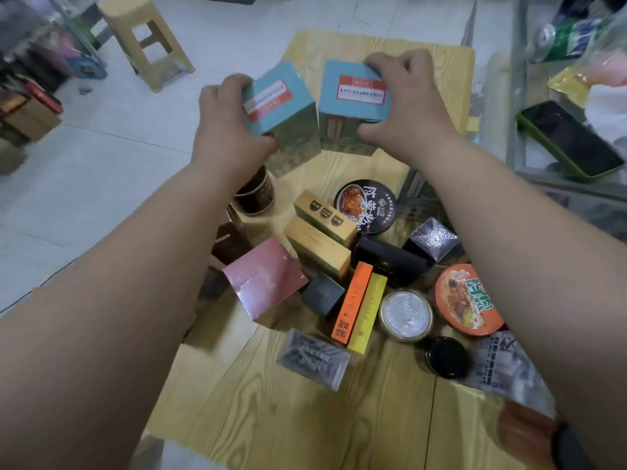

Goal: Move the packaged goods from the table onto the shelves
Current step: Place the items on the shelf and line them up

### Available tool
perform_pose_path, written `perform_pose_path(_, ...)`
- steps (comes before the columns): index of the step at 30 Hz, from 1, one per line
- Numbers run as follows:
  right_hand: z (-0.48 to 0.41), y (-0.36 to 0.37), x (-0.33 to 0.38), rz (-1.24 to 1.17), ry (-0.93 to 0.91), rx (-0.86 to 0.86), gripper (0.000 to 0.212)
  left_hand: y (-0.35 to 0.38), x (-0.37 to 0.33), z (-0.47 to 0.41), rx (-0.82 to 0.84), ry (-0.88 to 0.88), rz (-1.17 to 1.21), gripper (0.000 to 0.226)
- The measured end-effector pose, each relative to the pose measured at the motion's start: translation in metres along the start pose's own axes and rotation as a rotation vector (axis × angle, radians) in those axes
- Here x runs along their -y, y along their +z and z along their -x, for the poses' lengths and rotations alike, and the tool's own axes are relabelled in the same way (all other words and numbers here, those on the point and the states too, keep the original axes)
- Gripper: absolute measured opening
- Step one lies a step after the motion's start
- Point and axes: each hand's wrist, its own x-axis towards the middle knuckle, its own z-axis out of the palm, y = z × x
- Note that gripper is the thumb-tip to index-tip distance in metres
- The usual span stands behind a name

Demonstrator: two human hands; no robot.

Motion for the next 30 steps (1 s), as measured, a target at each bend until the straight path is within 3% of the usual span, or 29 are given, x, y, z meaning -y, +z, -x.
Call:
perform_pose_path(5, 0.025, -0.030, 0.052, -0.168, -0.075, -0.015, 0.072, -0.064, 0.005, 0.038, -0.063, -0.063, 0.417, 0.072)
perform_pose_path(9, 0.061, -0.042, 0.110, -0.505, -0.090, 0.012, 0.065, -0.131, 0.025, 0.091, -0.076, -0.099, 0.743, 0.067)
perform_pose_path(15, 0.136, -0.012, 0.215, -0.901, 0.006, 0.213, 0.073, -0.210, 0.071, 0.210, -0.213, -0.230, 1.001, 0.055)
perform_pose_path(19, 0.196, 0.034, 0.276, -1.031, 0.054, 0.412, 0.058, -0.253, 0.110, 0.303, -0.338, -0.375, 1.055, 0.049)
perform_pose_path(22, 0.246, 0.073, 0.322, -1.037, 0.108, 0.538, 0.048, -0.284, 0.139, 0.376, -0.445, -0.551, 1.059, 0.058)
perform_pose_path(24, 0.278, 0.099, 0.356, -0.991, 0.163, 0.591, 0.056, -0.301, 0.155, 0.426, -0.493, -0.664, 1.073, 0.062)
perform_pose_path(30, 0.359, 0.153, 0.456, -0.834, 0.150, 0.857, 0.081, -0.342, 0.182, 0.552, -0.716, -0.890, 1.083, 0.024)
